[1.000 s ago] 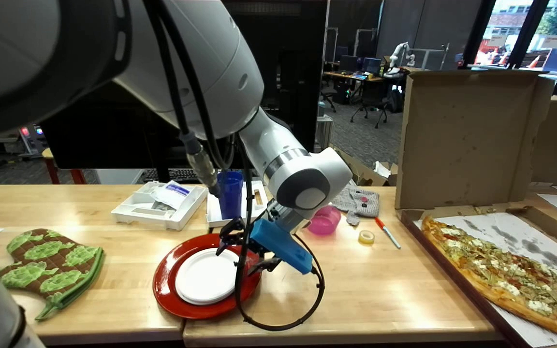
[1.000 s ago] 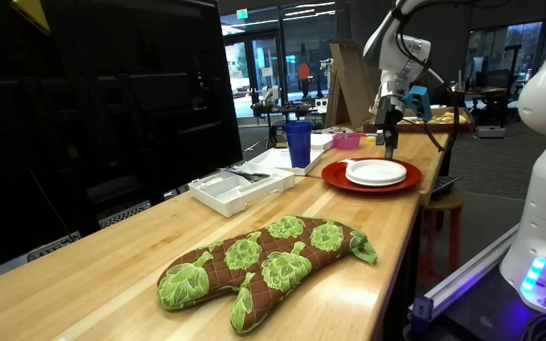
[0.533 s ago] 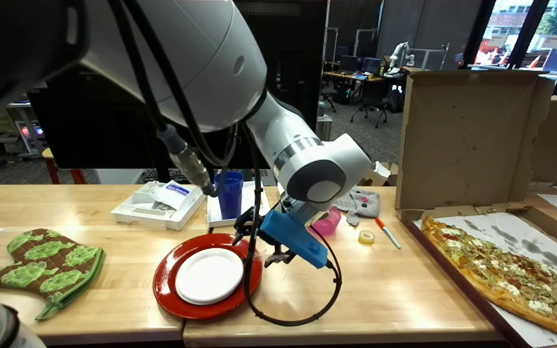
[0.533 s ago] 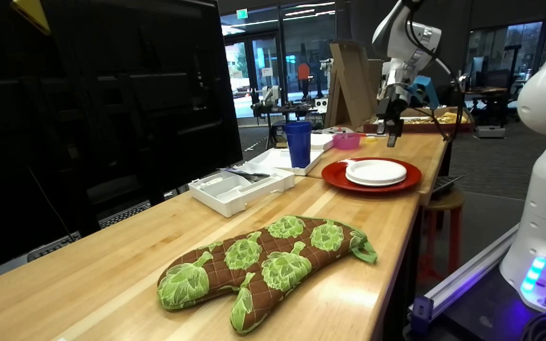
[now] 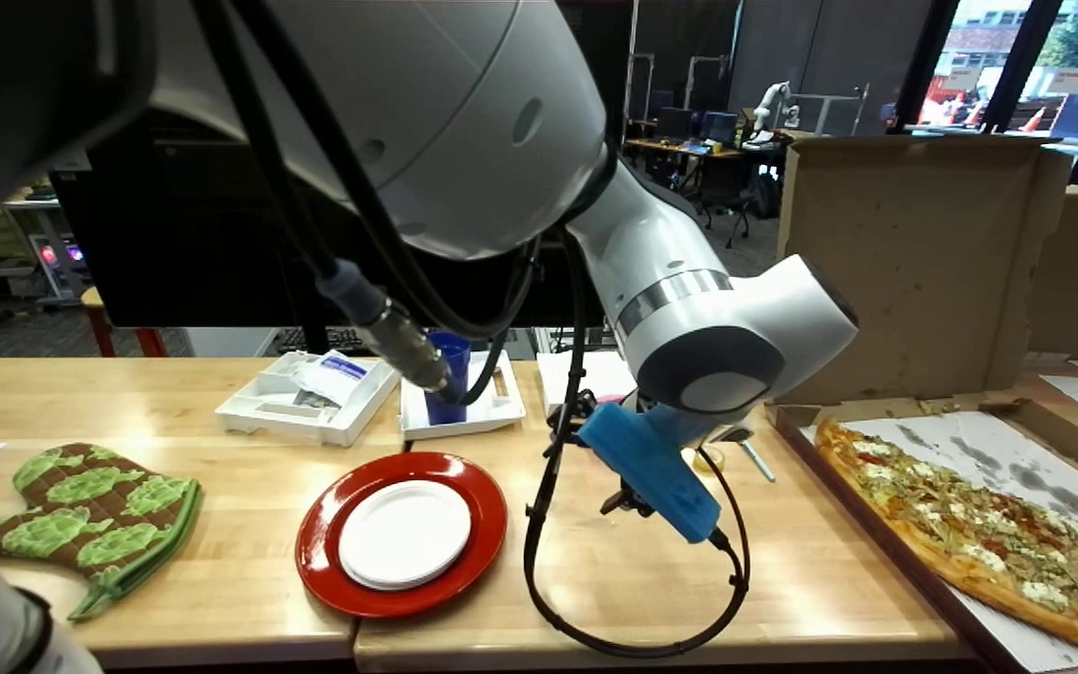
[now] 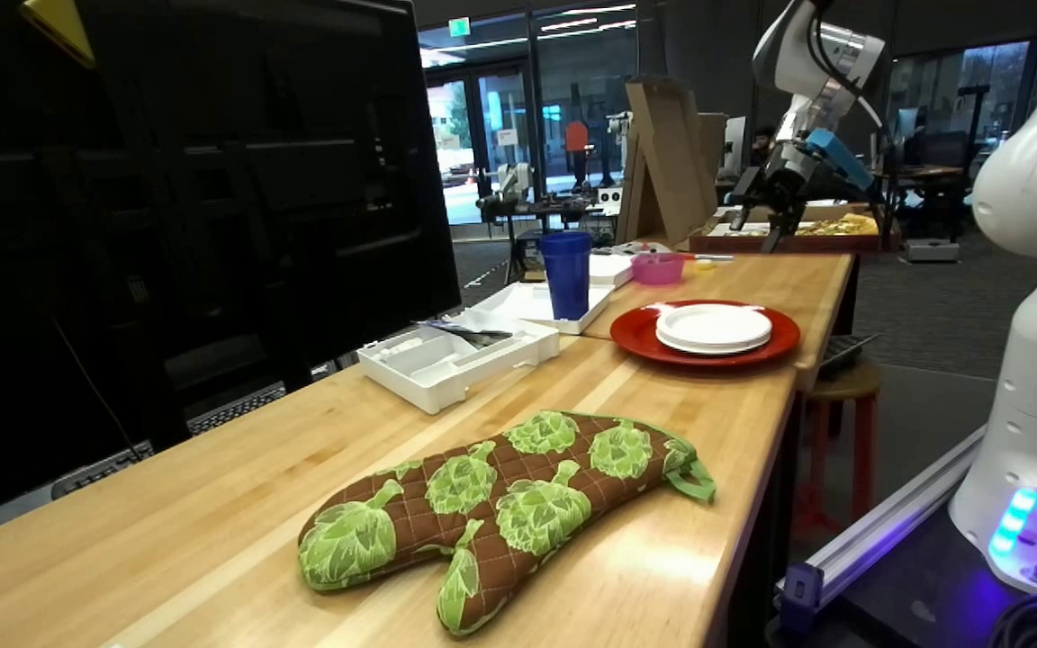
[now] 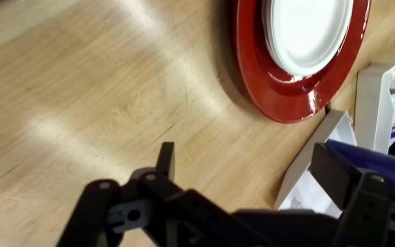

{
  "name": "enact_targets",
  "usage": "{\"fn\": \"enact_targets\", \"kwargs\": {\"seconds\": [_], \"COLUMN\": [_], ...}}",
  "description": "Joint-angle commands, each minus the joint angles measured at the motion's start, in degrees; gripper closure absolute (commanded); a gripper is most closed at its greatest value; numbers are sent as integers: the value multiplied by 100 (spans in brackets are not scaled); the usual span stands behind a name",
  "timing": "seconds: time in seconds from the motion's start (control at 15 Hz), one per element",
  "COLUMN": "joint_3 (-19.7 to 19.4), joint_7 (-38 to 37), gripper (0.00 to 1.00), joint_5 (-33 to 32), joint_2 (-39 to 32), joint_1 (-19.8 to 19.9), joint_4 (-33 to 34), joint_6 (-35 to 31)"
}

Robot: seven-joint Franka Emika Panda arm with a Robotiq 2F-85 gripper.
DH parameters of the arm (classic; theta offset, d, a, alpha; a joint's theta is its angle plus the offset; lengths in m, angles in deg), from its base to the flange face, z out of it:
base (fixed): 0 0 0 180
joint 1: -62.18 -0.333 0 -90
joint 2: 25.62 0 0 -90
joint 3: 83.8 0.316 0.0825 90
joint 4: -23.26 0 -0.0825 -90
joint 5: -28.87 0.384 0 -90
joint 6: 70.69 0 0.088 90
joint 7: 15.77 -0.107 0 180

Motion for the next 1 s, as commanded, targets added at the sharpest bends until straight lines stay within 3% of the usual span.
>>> {"fn": "enact_targets", "kwargs": {"seconds": [0.0, 0.27, 0.6, 0.8, 0.87, 0.93], "joint_3": [-53, 25, 193, 254, 265, 285], "joint_7": [-562, -1233, -2084, -2247, -2051, -2119], "gripper": [0, 0, 0, 0, 0, 0], "joint_5": [400, 610, 421, -213, 101, -42], "joint_2": [-266, -521, -740, -741, -738, -746], "joint_1": [60, 51, -15, -36, 22, 14], "joint_4": [345, 662, 1101, 1284, 1167, 1210], "joint_6": [-186, -758, -1501, -1256, -1378, -1357]}}
